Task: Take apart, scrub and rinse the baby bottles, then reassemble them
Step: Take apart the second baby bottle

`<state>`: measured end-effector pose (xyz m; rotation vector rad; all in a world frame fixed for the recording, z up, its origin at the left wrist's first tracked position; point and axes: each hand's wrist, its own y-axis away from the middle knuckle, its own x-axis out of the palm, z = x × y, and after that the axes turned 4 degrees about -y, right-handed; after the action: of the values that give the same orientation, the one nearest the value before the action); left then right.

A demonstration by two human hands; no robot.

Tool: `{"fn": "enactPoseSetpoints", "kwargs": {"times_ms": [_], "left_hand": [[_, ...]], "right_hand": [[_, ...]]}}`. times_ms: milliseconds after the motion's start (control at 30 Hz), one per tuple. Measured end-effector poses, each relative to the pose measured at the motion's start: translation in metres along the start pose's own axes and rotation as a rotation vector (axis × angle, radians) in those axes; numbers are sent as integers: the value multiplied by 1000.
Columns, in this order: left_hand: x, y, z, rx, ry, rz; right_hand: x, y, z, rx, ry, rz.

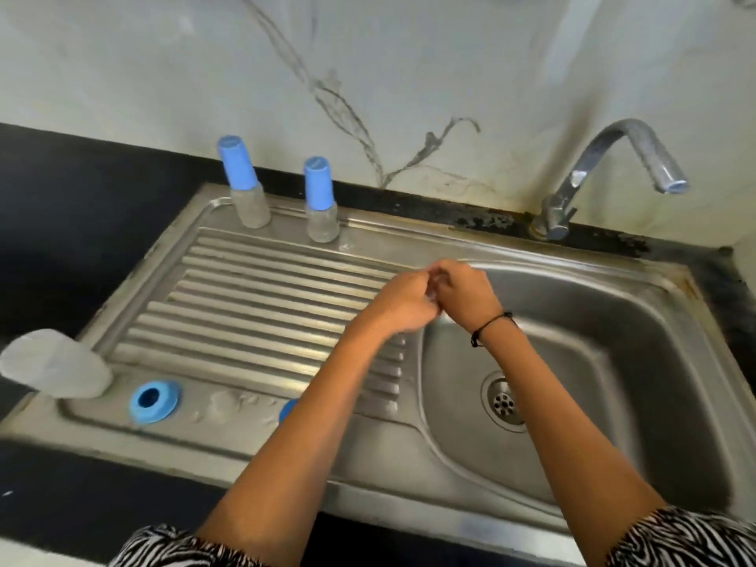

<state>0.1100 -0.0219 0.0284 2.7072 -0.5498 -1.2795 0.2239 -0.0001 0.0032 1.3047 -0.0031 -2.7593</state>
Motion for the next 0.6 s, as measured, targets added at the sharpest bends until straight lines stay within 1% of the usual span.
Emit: {"fn": "enactPoseSetpoints", "kwargs": {"times_ms": [200,300,400,467,600], "left_hand": [[-59,-4,67,-162,205,-294],[-79,-13,93,-225,311,-389],[-94,-24,107,-245,405,-435],[-100,-33,112,-242,431,-435],[-105,-52,118,-235,435,-429]], "right_hand": [[27,-39,68,-88,-80,18],[42,-61,91,-96,-156,25],[56,-90,110,-78,-193,17],[64,-113,119,-72,-226,-8],[83,-158,125,27,-350,-21]]}}
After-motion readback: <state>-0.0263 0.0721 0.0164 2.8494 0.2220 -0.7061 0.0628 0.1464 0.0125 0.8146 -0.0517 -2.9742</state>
